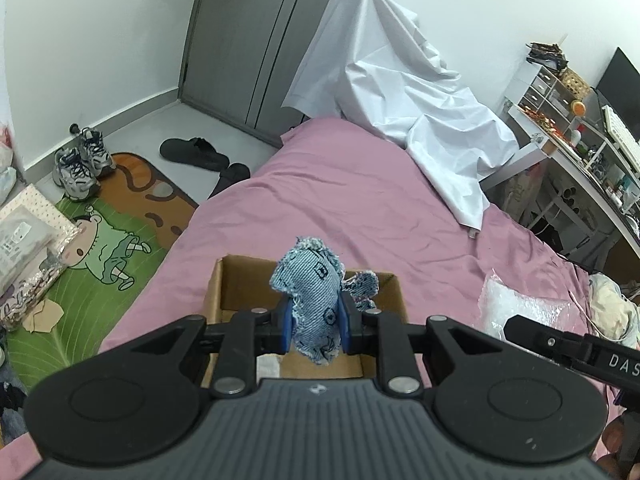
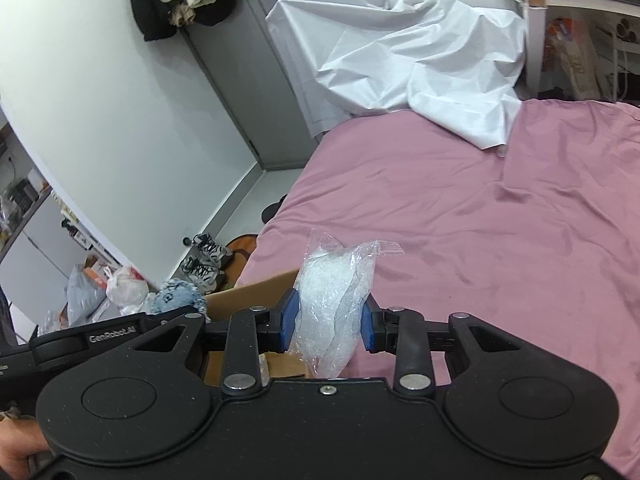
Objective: Organize soft objects
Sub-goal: 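Carry the grey-blue plush in the left gripper while the right gripper carries the bag to the box, then open the left gripper over the box while the right gripper releases the plastic bag into it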
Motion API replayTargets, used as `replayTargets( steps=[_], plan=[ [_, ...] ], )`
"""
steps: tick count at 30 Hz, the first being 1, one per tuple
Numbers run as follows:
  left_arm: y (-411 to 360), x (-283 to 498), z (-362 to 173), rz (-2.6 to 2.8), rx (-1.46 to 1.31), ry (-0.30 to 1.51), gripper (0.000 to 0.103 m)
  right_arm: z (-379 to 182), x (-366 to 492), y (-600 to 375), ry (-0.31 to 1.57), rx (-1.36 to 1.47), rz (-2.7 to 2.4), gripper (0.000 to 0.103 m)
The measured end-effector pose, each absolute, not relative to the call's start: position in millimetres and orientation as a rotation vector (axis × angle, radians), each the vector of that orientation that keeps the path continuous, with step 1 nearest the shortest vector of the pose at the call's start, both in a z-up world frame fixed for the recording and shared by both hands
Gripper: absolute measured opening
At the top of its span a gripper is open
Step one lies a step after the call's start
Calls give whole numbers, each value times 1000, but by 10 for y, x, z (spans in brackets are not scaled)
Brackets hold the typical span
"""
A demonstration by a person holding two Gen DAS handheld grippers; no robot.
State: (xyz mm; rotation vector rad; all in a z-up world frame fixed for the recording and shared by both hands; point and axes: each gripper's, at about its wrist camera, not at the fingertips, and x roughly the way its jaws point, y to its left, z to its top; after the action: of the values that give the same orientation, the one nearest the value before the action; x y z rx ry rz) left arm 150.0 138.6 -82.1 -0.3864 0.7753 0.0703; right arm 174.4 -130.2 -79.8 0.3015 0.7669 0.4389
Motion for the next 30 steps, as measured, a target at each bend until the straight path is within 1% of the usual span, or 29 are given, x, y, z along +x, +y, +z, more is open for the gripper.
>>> replayTargets(
  steps=[11,14,17,19,24,26,28,29,30],
  plan=[
    [1497,1593,-1083,66,-433,823,22,-907,1806,-1038,801,262,467,32],
    [1498,1612,-1091,65,-443,830,25,-912,1798,-997,805,261,477,32],
    [1509,1575,-1041,57,-458,809,33,-902,1794,-969,805,262,493,32],
    [1499,1548,-1000,63,-451,798,41,-891,1781,-952,804,264,501,32],
    [1472,1506,-912,92,-420,793,50,-861,1749,-901,795,272,536,32],
    [1467,1483,-890,104,-409,792,53,-838,1738,-872,791,272,558,34],
    [1459,1462,-871,118,-396,796,59,-798,1728,-840,779,273,581,36],
    [1455,1445,-861,127,-389,798,62,-781,1730,-832,773,273,587,39],
    [1451,1426,-848,139,-382,801,66,-760,1734,-831,770,275,592,47]
  ],
)
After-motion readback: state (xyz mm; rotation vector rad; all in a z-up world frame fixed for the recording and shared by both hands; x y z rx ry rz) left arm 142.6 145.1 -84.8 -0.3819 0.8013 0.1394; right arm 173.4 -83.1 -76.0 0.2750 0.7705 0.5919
